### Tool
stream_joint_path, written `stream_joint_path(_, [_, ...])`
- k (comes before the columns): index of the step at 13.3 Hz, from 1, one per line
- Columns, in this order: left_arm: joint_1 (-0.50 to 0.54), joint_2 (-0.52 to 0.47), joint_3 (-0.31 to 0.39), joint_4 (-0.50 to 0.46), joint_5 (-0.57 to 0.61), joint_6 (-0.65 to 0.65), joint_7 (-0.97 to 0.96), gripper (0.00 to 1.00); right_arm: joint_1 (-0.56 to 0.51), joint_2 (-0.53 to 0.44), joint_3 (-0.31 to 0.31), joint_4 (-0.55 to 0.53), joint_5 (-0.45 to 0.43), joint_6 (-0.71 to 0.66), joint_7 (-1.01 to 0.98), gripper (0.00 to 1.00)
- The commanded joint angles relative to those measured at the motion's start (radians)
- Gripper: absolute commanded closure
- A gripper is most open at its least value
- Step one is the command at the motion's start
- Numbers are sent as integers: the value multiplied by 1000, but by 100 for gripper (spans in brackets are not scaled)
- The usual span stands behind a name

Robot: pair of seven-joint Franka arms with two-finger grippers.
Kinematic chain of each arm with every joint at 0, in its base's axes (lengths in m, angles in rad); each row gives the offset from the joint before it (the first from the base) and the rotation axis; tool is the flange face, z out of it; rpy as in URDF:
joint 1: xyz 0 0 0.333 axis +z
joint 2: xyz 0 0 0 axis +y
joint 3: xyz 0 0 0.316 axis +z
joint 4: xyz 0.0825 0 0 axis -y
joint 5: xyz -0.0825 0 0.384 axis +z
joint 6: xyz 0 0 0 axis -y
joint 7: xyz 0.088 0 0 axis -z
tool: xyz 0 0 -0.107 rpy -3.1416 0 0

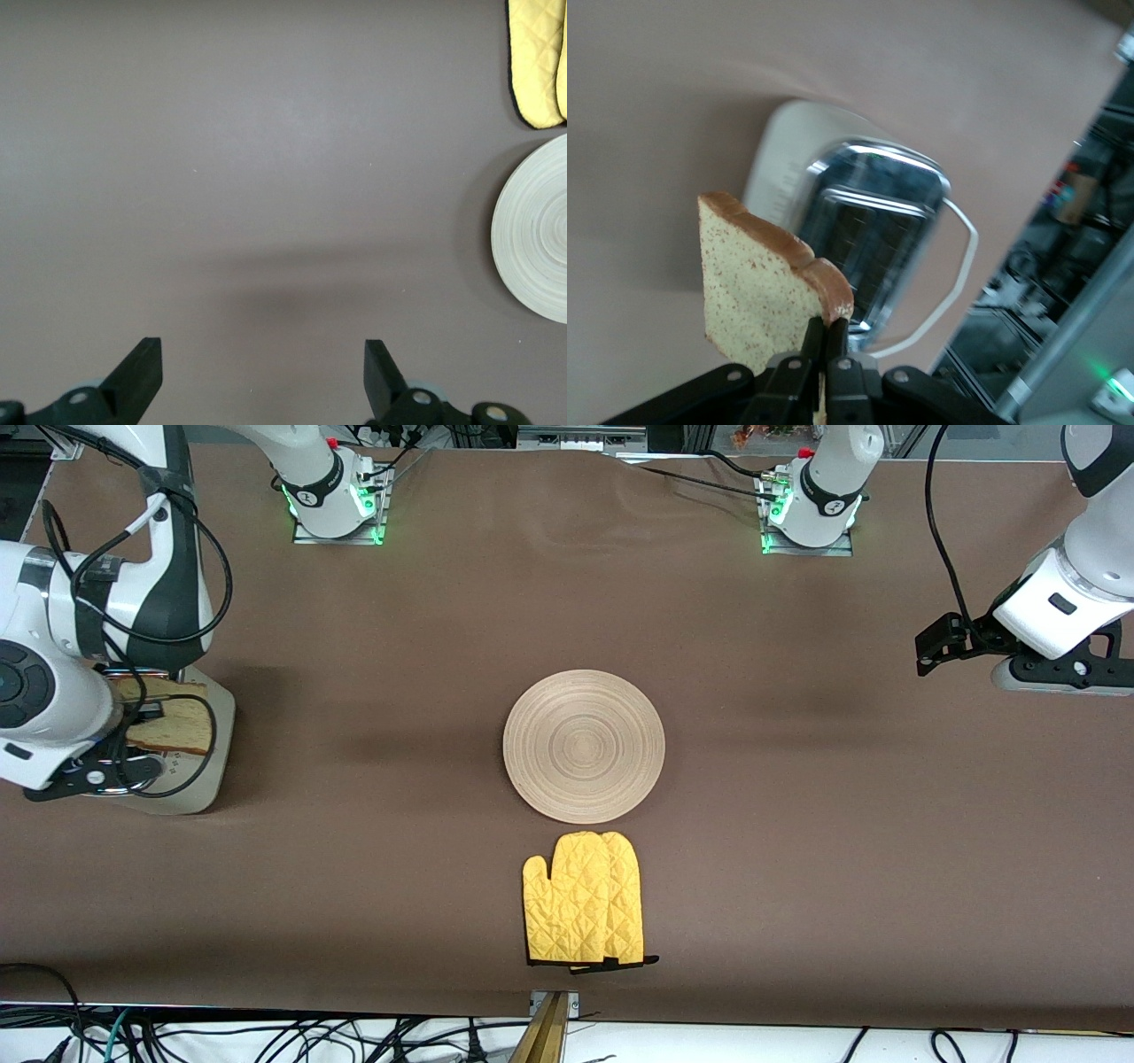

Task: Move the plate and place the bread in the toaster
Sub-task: 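Carry the bread over the toaster and lower it into a slot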

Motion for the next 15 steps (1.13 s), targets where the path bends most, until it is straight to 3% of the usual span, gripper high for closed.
stream_joint_path(1, [-12,2,5,16,27,-34,-2,0,18,2,-53,-8,-40,-13,-9,100])
stream_joint_path(6, [-8,0,7,18,27,-37,0,0,14,48,-85,-8,-138,-10,29,100])
stream_joint_path(15, [-3,2,7,19,27,-37,-2,0,-26,123,-82,-25,-141,28,30,100])
